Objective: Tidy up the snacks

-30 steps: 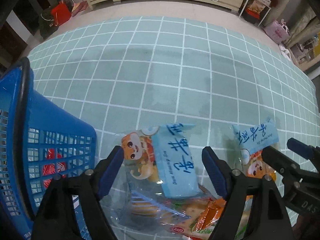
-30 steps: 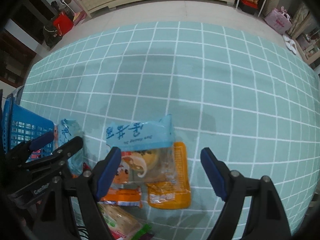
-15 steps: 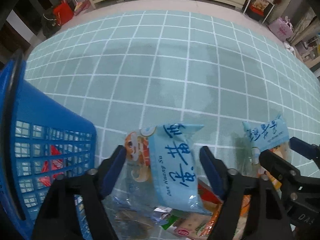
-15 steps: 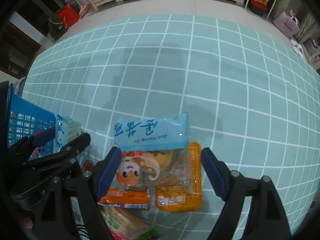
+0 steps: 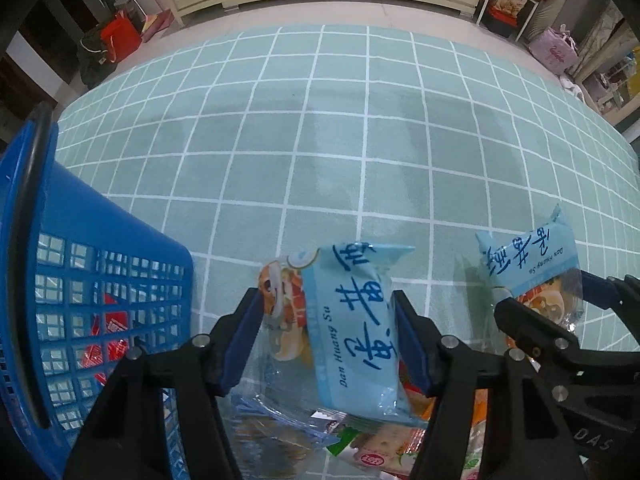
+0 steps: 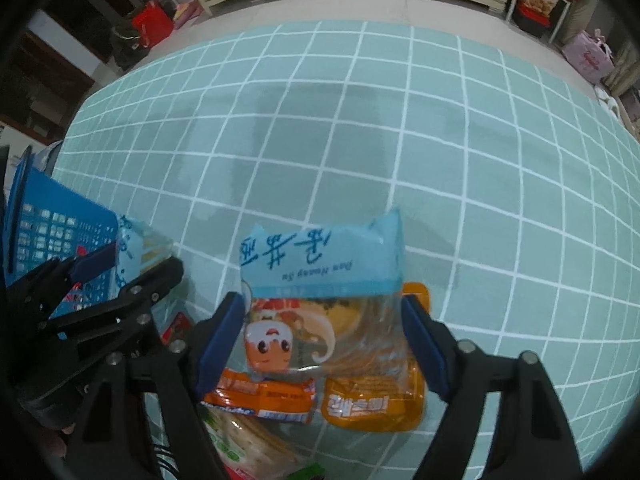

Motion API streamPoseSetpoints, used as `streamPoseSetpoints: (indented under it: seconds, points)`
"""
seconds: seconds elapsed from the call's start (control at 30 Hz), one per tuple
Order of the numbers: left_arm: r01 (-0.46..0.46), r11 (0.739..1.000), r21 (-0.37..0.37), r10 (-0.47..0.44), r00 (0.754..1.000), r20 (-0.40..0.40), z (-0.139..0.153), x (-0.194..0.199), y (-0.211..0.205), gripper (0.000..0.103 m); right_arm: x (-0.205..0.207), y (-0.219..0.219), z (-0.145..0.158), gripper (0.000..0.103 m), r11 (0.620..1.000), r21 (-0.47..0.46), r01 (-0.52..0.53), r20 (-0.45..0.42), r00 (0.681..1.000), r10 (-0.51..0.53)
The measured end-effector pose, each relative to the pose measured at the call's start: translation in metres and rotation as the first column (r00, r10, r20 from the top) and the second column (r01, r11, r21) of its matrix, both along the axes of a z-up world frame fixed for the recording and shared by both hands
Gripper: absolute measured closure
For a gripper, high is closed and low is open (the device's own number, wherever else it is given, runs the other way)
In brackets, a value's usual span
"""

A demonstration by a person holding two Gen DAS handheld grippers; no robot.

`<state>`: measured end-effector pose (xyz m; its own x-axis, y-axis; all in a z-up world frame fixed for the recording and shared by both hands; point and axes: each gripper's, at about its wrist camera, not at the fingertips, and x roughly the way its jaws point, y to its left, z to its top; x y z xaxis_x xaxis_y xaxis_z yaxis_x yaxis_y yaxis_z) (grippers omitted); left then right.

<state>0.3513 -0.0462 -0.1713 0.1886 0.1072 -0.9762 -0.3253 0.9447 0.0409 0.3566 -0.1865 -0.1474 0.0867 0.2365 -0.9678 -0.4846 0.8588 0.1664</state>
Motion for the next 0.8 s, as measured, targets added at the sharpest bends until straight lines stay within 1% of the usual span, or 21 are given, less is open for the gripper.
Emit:
streamPoseSetpoints:
  seconds: [0.03,0.07,0.23,0.3,0.37,0.4,0.43,0.47,0.57,0.6,0.7,0.8]
  points:
    - [0.005,1.0,-0.004,-0.005,1.0,0.0,0.0,0.0,0.0,0.042,-0.003,0.0,0.0,0.028,1.0,-0.007,-0.012,0.012,1.0,0.012]
    - [0.008,1.0,-0.006,-0.008,1.0,0.001,-0.001,0.001,-0.002,0.042,-0.007,0.0,0.0,0.035,1.0,-0.014,-0.024,0.022,0.999,0.025]
    - [0.033,0.999,-0.01,-0.033,0.999,0.005,0.001,-0.002,-0.012,0.042,-0.017,0.0,0.001,0.037,0.999,-0.02,-0.045,0.053,0.998,0.046]
    - [0.043,0.999,-0.023,-0.043,0.999,0.011,0.002,-0.004,-0.009,0.042,-0.019,-0.007,0.001,0.039,1.0,-0.007,-0.028,0.053,0.998,0.029]
    - [0.043,0.999,-0.026,-0.043,0.999,0.023,0.006,-0.006,-0.01,0.046,-0.019,-0.016,0.004,0.039,1.0,0.007,-0.003,0.051,0.999,0.003]
    - [0.049,0.998,-0.027,-0.048,0.998,0.03,0.009,-0.007,-0.012,0.055,-0.021,-0.021,0.005,0.039,1.0,0.009,0.005,0.052,0.999,-0.005]
    - [0.057,0.998,-0.031,-0.055,0.998,0.036,0.011,-0.009,-0.018,0.06,-0.021,-0.024,0.009,0.039,1.0,0.008,0.016,0.054,0.998,-0.016]
    - [0.067,0.997,-0.026,-0.066,0.997,0.043,0.015,-0.01,-0.02,0.061,-0.022,-0.028,0.013,0.039,0.999,0.016,0.029,0.05,0.998,-0.029]
    - [0.093,0.995,-0.045,-0.09,0.994,0.057,0.025,-0.013,-0.027,0.062,-0.023,-0.039,0.026,0.039,0.998,0.03,0.059,0.059,0.996,-0.061]
    - [0.095,0.995,-0.043,-0.092,0.994,0.063,0.027,-0.015,-0.028,0.064,-0.024,-0.04,0.029,0.039,0.997,0.033,0.065,0.061,0.996,-0.067]
    - [0.1,0.993,-0.07,-0.094,0.992,0.086,0.038,-0.023,-0.026,0.064,-0.031,-0.046,0.043,0.039,0.996,0.036,0.082,0.077,0.993,-0.085]
    - [0.109,0.991,-0.082,-0.099,0.988,0.12,0.058,-0.033,-0.024,0.064,-0.034,-0.057,0.059,0.039,0.993,0.047,0.11,0.087,0.99,-0.113]
